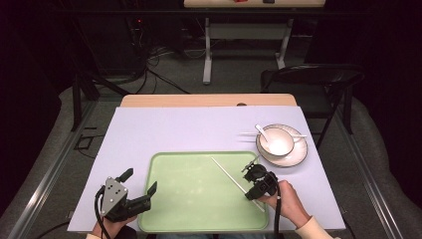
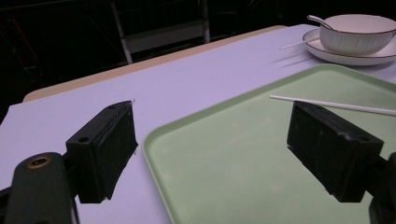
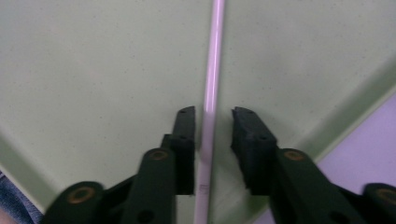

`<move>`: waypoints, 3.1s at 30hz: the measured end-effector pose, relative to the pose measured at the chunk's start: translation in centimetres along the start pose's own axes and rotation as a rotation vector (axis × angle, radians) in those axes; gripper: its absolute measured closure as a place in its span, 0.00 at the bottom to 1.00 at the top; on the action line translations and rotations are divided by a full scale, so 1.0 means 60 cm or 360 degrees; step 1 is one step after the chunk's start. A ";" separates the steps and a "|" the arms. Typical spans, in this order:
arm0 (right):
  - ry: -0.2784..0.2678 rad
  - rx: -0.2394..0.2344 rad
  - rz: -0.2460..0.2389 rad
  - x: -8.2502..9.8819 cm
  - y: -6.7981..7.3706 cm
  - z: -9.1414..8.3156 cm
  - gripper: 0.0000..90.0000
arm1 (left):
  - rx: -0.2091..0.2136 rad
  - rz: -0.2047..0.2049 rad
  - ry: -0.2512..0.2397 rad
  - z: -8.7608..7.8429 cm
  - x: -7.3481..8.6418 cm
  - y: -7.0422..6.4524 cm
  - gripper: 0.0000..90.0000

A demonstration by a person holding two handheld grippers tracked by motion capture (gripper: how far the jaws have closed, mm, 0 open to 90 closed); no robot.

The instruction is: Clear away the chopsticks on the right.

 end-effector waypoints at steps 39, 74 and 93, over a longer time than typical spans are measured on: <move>-0.0447 0.0372 -0.0155 -0.126 -0.288 -0.237 0.00 | -0.0003 -0.0007 0.0004 0.001 0.000 -0.001 0.17; 0.0016 0.0297 -0.0176 -0.171 -0.403 -0.098 0.63 | -0.0014 -0.0010 0.0003 0.001 0.001 0.002 0.17; 0.0017 0.0257 -0.0331 -0.148 -0.395 -0.076 0.84 | -0.0017 -0.0009 0.0001 0.001 0.001 0.002 0.17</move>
Point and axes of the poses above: each handheld gripper's, and its own axes: z roughly forward along the jaws, x roughly out of its underside, y roughly to its left, the point moved 7 cm from there along z, roughly forward along the jaws, and after that the axes turned 11 degrees about z, right-handed, at the moved point
